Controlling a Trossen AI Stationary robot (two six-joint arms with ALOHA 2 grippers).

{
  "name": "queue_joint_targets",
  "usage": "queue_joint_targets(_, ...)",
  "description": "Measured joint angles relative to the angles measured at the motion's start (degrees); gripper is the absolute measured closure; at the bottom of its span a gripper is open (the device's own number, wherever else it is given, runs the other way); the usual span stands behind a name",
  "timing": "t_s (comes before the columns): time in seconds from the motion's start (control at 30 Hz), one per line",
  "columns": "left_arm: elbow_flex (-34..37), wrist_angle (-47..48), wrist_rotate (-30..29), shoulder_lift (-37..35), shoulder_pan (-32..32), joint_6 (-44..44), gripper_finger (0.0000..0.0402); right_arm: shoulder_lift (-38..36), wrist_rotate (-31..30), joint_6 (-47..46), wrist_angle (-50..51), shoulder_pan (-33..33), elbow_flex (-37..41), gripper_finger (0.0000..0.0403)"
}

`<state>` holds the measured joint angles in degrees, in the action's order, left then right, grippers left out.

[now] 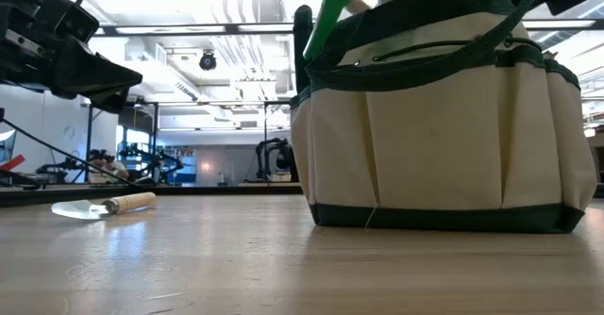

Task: Pick & Place Garden tools in Gardening bag
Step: Put the hand rake into the gardening bag

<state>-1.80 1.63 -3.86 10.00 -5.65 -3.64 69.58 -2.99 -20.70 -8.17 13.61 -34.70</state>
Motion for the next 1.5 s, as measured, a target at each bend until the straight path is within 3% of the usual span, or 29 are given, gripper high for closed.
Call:
queue_joint_targets(0.5,0.0,0.0,0.01,0.0,0.0,0.0,0.0378,0.04,3.3,-3.2,2.87,0.12,-0.77,0.0355)
queue_joint_targets(0.83,0.03,-0.13,-0.01,-0.01,0.0,0.01,0.0378,7.1,6.38,-5.56,-0.56,0.09,-1.48,0.0355)
queue_joint_targets(1.17,0.04,-0.2,-0.02,0.11,0.0,0.0,0.0378,9.27,7.64,-2.07,8.67,0.11,-6.99,0.0355)
queue_joint_targets(1.5,0.04,-0.26,-0.02,0.12,0.0,0.02,0.0378,9.16,7.5,-1.86,10.03,0.11,-7.19,0.0355)
